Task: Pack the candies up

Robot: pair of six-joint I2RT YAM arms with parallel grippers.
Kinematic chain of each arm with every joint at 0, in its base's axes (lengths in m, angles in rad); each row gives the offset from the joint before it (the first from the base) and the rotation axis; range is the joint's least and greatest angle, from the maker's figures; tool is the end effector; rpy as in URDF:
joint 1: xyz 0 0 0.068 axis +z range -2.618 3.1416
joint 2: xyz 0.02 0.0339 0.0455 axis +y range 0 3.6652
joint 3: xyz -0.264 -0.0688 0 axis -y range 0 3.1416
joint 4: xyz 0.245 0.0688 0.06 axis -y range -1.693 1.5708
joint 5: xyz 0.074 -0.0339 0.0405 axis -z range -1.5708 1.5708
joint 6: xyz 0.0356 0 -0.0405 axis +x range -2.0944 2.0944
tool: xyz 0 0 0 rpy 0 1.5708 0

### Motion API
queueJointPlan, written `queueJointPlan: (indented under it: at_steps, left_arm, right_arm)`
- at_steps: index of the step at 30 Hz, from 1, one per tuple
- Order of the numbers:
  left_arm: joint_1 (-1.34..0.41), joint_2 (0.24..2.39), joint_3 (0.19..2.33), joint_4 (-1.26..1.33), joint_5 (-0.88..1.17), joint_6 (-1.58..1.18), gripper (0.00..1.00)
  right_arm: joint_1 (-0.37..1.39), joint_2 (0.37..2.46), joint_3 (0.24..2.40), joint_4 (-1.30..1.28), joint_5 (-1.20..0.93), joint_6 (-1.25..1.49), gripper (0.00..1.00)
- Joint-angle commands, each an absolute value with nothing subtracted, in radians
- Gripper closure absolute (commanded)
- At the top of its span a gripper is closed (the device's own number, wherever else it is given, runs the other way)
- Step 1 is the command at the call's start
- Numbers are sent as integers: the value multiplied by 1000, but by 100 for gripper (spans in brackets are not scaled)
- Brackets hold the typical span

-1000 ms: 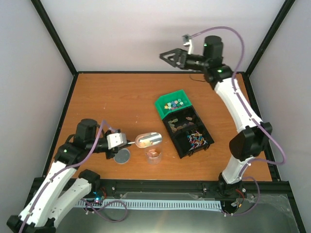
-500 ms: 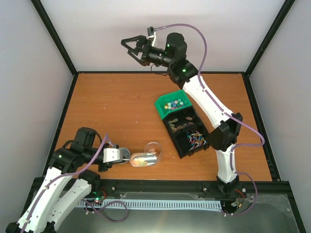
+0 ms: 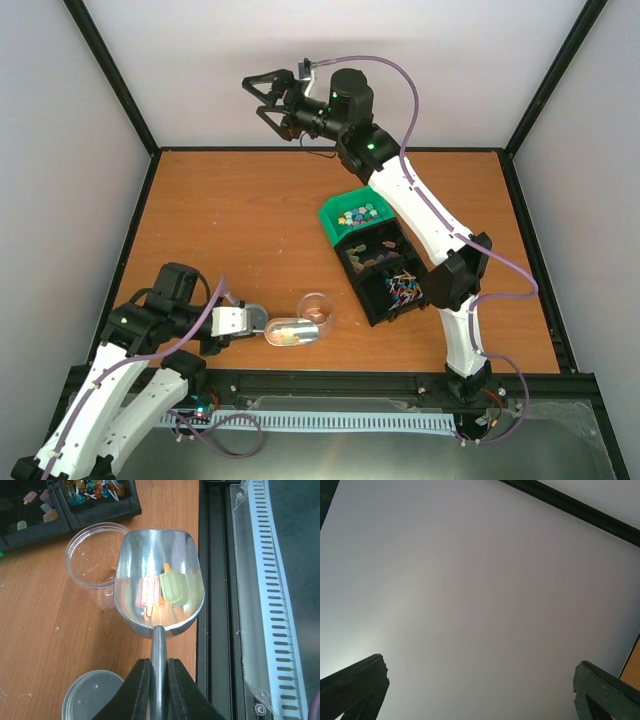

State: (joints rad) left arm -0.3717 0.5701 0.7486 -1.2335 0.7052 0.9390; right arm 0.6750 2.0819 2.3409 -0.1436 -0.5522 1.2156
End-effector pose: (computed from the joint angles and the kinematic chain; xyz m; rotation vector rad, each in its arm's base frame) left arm 0.0644 -0.0499 0.2706 1.6345 1.7471 -0.6655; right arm 0.3585 0.3109 0.4765 -0.0680 1.8051 1.8522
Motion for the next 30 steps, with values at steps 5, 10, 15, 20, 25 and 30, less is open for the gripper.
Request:
queueJointPlan:
  at_steps: [5,10,15,20,25,30]
  left_arm:
    - [-364,608,790,-1168,605,813,99]
    - [-364,669,830,-1167,569,782,99]
    - [-364,744,883,-1170,556,764,99]
    - [-364,796,942,-1207,556,805,99]
    - [-364,839,988,-1260,553,850,99]
    - [-364,878,1035,-1312,550,867,99]
  right_arm:
    - [661,2095,2376,-149,-545,1240,0]
    - [644,2097,2367,-160,-551,1254,0]
    - [637,2097,2372,-141,-560,1260,0]
    - [627,2086,2344,-135,-575,1255,0]
    - [623,2084,2349,-140,-575,1267,0]
    - [617,2073,2341,-151,-583,1260,0]
